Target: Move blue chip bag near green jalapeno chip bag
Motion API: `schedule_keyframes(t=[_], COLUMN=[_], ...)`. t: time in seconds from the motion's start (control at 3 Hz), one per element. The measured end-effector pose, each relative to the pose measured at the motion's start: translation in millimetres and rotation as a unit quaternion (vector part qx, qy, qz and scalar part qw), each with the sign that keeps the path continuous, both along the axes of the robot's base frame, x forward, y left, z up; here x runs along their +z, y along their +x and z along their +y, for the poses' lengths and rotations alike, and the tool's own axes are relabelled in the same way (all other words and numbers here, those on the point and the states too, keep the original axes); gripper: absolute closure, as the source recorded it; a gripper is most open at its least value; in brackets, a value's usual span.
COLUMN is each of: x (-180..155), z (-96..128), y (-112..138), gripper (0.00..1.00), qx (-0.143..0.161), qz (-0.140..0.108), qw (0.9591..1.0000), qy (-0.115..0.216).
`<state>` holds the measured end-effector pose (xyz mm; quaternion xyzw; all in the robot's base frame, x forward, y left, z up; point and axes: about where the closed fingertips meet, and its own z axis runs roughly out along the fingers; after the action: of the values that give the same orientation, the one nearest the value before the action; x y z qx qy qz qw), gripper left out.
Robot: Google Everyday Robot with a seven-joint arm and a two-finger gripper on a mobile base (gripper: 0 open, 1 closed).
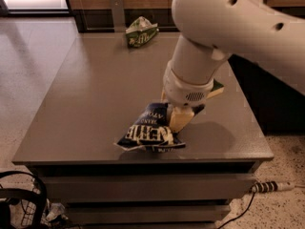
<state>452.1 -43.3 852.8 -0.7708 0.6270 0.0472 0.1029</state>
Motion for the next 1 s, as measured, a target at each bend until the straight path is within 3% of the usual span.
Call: schedule_keyframes(t=[0.33, 0.67, 1.0], x=[60.0, 119.7, 152.2], z=[-53.4, -103.5, -135.1], y=[39.6, 80.8, 120.4], gripper=[1.00, 1.00, 1.00], qx=[-0.047, -0.093, -0.113], qz=[-0.051, -0.124, -0.198], qw=[0.9970, 0.9872, 0.9735], qy=[-0.034, -0.035, -0.008])
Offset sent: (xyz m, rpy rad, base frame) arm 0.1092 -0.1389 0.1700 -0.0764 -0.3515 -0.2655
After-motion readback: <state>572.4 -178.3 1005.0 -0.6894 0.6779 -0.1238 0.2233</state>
